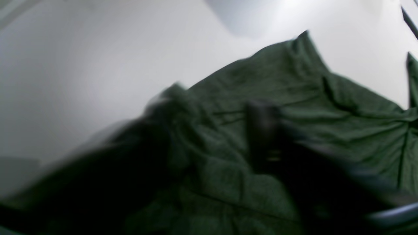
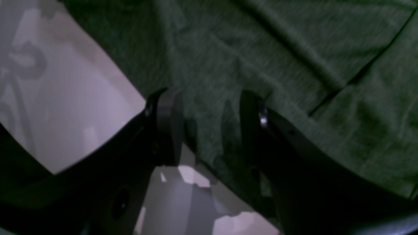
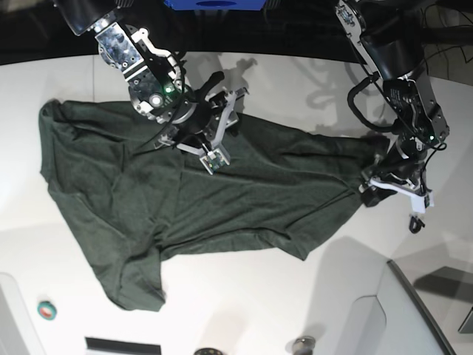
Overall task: Layout the t-shirt on the table in an organized manner, then fold the t-shirt properly
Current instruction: 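Grasp the shirt edge corner with the left gripper, then move the right gripper to the opposite corner of the shirt edge and grasp, then lift the shirt edge with both grippers and swing it to flatten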
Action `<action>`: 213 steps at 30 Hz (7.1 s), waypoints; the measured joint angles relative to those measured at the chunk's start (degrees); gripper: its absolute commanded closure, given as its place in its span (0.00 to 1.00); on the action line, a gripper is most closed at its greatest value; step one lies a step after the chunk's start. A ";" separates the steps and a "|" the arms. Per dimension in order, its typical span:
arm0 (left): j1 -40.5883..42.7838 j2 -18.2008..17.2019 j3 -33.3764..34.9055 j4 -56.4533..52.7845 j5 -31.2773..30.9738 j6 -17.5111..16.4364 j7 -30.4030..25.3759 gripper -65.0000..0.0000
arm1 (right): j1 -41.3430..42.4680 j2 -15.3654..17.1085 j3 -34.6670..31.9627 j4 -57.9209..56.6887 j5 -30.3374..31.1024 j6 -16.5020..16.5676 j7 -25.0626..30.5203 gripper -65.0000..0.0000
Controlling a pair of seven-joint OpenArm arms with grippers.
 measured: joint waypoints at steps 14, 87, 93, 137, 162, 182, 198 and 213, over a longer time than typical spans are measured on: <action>11.78 0.13 -3.45 6.80 -6.93 -0.48 0.59 0.15 | -5.79 1.66 3.69 8.37 0.20 -0.02 0.26 0.61; 17.22 -5.31 0.11 -4.13 -12.68 -5.42 -5.88 1.00 | -14.32 -3.50 77.59 -1.22 34.40 27.39 -16.37 0.41; 16.74 -5.40 0.04 -1.38 -12.90 -5.35 -2.05 1.00 | -12.15 -3.50 77.75 -7.04 34.47 29.05 -18.14 0.41; 17.07 -6.34 -0.11 -1.77 -12.90 -5.33 -1.70 1.00 | -4.52 -0.96 78.27 -22.45 37.75 31.93 -11.76 0.38; 21.33 -9.09 1.86 6.71 -13.07 -5.60 5.66 1.00 | -4.61 -0.85 77.96 -9.27 34.45 24.74 -25.03 0.99; 26.95 -10.14 -1.38 17.99 -12.72 -5.81 19.78 1.00 | -10.88 -0.81 78.05 5.03 34.25 20.31 -32.98 0.99; 9.35 -11.93 14.73 12.13 -4.20 -1.90 19.58 1.00 | 9.22 8.98 70.03 -12.98 33.03 14.64 -31.54 0.99; -22.29 -10.16 21.53 7.37 -2.34 -1.88 21.22 1.00 | 37.22 22.29 59.78 -19.23 34.05 19.26 -30.80 0.99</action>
